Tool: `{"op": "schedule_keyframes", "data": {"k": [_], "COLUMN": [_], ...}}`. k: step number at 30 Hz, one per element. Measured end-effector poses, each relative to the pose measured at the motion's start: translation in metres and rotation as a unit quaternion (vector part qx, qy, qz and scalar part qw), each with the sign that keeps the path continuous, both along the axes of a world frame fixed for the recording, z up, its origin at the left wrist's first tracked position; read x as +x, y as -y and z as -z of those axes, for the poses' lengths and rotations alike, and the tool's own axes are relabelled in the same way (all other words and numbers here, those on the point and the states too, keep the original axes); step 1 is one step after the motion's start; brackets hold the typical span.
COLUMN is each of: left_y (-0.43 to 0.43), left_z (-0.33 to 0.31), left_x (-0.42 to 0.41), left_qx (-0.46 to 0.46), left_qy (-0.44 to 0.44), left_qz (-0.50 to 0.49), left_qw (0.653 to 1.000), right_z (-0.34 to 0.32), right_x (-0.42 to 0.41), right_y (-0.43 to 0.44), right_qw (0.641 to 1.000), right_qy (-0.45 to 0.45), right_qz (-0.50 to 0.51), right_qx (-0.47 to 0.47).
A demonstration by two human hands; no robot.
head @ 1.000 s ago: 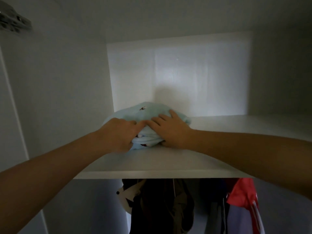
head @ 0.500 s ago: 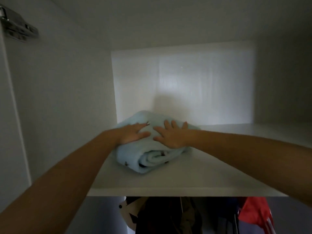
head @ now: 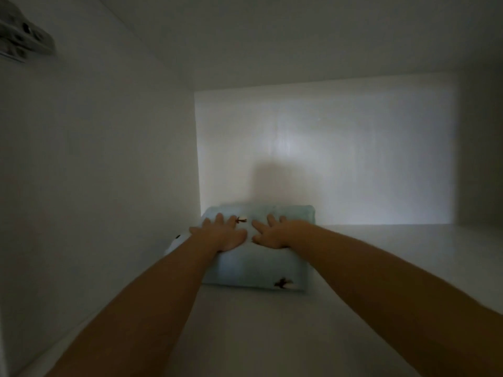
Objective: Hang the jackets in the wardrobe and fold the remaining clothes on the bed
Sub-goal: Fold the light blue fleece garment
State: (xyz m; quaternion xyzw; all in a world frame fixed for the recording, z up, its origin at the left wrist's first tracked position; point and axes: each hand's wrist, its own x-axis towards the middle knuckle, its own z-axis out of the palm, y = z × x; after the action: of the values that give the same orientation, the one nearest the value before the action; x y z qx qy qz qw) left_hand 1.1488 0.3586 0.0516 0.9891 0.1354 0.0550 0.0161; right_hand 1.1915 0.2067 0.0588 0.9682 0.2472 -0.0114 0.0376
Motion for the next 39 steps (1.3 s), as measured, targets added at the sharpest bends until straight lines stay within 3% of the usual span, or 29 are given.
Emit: {"op": "schedule_keyframes", "data": {"k": [13, 22, 27, 28, 30, 31, 33, 35, 39], "left_y": [-0.05, -0.073, -0.086, -0.091, -0.1, -0.102, -0.105, -0.11, -0.124], "left_z": [0.0, 0.007, -0.028, -0.032, -0.019, -0.006, 0.011, 0.014, -0.004], "left_x": [0.069, 0.12, 0.13, 0.132, 0.136, 0.137, 0.145, 0.153, 0.168], "left_qx": [-0.027, -0.037, -0.081, -0.065, 0.016, 0.072, 0.138, 0.106, -0.059], "left_qy": [0.012, 0.017, -0.095, -0.087, 0.039, 0.126, 0.203, 0.15, -0.018], "left_qz": [-0.054, -0.049, 0.003, 0.003, -0.007, -0.016, 0.011, 0.056, 0.07], "left_qw": [0.998, 0.998, 0.992, 0.994, 0.999, 0.989, 0.969, 0.981, 0.996], "right_z": [-0.007, 0.004, -0.021, -0.021, -0.004, 0.005, 0.017, 0.016, 0.009], "right_x": [0.055, 0.141, 0.143, 0.142, 0.138, 0.136, 0.14, 0.152, 0.175], "right_y": [-0.069, -0.091, -0.096, -0.098, -0.104, -0.107, -0.109, -0.107, -0.105], "right_qw": [0.999, 1.0, 0.997, 0.996, 0.975, 0.955, 0.947, 0.971, 0.996], "right_qy": [0.032, -0.001, -0.052, -0.017, 0.162, 0.252, 0.3, 0.221, 0.067], "right_qz": [0.042, 0.001, -0.053, -0.033, 0.022, 0.023, -0.019, -0.02, -0.023], "right_qx": [-0.007, -0.004, 0.034, 0.076, 0.151, 0.152, 0.116, 0.083, 0.051]}}
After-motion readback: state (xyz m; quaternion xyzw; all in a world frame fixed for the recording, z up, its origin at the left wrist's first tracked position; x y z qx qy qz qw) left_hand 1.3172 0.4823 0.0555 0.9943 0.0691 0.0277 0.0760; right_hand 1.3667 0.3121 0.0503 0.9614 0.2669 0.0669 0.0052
